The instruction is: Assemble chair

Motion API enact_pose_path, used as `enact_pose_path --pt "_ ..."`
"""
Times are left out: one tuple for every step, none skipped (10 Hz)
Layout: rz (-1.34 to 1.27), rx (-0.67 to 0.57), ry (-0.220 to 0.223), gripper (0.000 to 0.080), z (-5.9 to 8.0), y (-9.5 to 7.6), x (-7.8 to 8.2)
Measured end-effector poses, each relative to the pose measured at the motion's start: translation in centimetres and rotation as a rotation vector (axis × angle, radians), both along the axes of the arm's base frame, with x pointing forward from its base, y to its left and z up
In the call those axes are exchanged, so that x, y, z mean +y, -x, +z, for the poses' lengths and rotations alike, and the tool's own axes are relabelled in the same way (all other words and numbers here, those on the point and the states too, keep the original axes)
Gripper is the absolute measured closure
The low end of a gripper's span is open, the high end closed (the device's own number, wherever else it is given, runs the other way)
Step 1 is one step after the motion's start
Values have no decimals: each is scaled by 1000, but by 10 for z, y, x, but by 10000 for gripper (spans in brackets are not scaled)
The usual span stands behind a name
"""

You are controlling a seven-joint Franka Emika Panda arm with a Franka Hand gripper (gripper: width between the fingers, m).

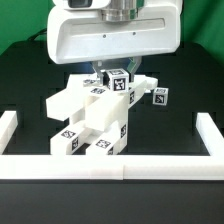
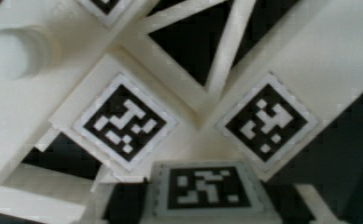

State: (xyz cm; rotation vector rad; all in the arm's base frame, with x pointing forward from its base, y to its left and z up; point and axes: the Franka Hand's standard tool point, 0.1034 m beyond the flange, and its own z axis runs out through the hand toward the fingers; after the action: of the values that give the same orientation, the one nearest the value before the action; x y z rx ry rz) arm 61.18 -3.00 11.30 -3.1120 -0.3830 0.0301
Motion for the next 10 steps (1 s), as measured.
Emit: enact_pose_path --pt "0 -1 1 514 0 0 0" --pt "0 -1 1 514 0 0 0" --pt "0 -1 1 514 0 0 0" --pt "0 -1 1 514 0 0 0" --pt "-1 -1 1 514 0 0 0" --pt "-1 -1 1 514 0 0 0" --pt "-1 -1 1 514 0 0 0" --pt "-1 -1 1 514 0 0 0" --pt "-15 -1 1 514 0 0 0" --pt "-37 -1 1 514 0 0 0"
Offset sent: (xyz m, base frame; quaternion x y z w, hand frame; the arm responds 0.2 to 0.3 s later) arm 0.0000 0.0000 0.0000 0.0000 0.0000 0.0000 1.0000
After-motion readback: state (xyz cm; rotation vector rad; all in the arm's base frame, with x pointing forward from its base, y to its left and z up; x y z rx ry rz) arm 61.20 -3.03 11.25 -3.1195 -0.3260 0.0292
